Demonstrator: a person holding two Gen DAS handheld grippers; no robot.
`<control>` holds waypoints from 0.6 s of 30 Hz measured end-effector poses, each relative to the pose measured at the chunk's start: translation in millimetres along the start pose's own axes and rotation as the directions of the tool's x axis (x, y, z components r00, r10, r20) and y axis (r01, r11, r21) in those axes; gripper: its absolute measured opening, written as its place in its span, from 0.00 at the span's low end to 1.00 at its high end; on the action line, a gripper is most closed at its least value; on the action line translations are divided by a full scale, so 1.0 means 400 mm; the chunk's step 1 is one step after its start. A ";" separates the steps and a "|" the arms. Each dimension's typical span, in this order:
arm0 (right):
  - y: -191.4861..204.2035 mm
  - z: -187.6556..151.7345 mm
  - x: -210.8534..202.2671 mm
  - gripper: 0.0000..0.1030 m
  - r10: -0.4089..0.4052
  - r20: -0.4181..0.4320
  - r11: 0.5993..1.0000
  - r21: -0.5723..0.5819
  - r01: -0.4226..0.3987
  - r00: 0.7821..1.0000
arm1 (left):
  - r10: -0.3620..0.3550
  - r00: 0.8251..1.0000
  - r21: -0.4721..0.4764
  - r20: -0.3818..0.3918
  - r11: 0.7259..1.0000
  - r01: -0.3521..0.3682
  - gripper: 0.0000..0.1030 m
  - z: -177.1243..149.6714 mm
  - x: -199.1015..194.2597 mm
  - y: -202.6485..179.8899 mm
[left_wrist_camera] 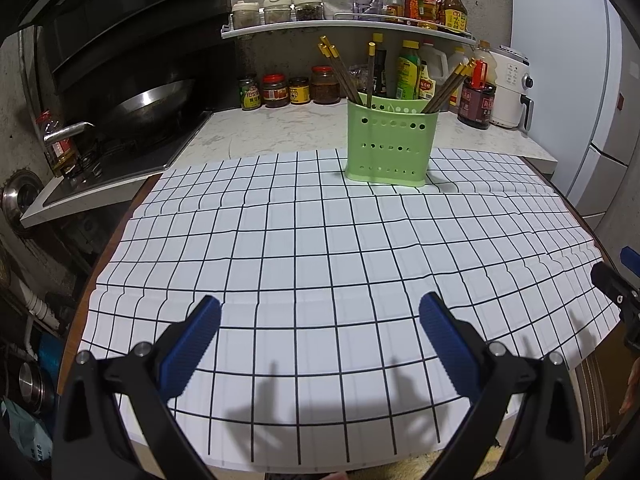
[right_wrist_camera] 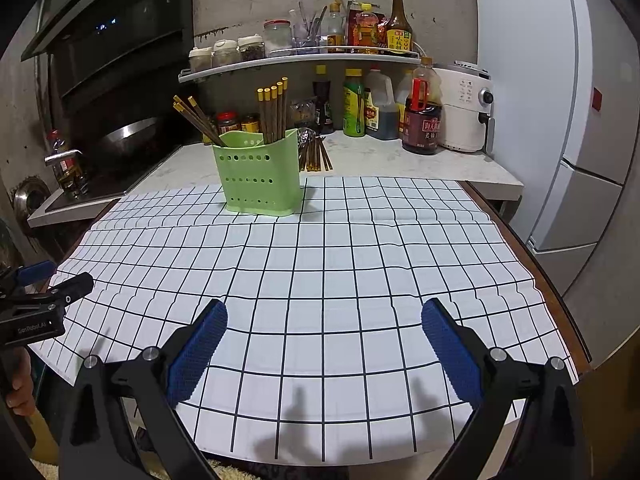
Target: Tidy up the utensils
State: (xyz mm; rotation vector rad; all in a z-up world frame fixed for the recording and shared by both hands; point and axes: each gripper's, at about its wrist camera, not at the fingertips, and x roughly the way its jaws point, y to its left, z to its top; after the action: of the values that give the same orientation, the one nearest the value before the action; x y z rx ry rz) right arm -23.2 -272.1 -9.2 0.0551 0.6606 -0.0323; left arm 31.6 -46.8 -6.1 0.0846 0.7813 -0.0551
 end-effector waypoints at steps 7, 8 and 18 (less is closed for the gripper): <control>-0.001 0.000 0.000 0.94 -0.001 0.001 1.000 0.001 0.001 1.000 | 0.002 1.000 0.000 -0.006 1.000 -0.002 0.94 -0.002 0.003 0.000; 0.000 0.000 0.000 0.94 -0.001 0.001 1.000 0.001 0.001 1.000 | 0.003 1.000 0.000 -0.006 1.000 -0.003 0.94 -0.002 0.003 -0.002; -0.006 -0.004 0.001 0.94 -0.007 -0.001 1.000 0.007 0.007 1.000 | 0.000 1.000 0.012 -0.003 1.000 0.000 0.94 -0.003 0.002 -0.014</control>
State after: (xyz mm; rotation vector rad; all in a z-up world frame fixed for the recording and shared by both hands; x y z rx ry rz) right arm -23.8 -274.5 -10.7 0.0597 0.6615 -0.0410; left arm 31.1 -52.3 -7.9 0.0956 0.7839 -0.0596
